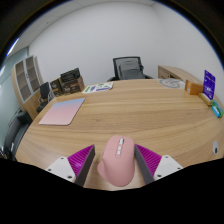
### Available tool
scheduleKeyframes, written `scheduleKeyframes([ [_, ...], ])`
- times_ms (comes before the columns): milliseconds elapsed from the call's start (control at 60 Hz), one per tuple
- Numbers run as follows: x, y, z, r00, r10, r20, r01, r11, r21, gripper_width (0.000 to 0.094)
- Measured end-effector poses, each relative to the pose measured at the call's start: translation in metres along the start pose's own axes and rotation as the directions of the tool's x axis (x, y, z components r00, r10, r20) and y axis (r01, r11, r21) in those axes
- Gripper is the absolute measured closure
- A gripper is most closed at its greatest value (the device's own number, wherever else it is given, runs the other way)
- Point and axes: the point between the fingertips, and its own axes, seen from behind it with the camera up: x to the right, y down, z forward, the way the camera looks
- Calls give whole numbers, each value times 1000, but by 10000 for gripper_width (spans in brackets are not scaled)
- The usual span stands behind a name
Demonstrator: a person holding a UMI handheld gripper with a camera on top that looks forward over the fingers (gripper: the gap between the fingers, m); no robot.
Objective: Arrange mouse
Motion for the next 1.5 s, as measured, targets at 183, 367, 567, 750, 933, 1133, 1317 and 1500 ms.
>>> scheduleKeyframes([
  [183, 12, 0, 13, 999, -31, -38, 31, 999, -12, 348],
  [367, 16, 0, 15, 997, -40, -67, 40, 999, -7, 454],
  [567, 16, -3, 19, 994, -30, -105, 26, 999, -46, 520],
  [750, -53, -67, 25, 993, -85, -81, 86, 996, 9, 520],
  [933, -179, -146, 86, 996, -89, -25, 90, 994, 69, 518],
  [1133, -264, -162, 177, 993, -112, -45, 114, 993, 28, 521],
  [1317, -283, -131, 224, 989, -138, -60, 134, 989, -60, 521],
  [1500, -279, -113, 241, 982, -166, -86, 157, 982, -105, 492],
])
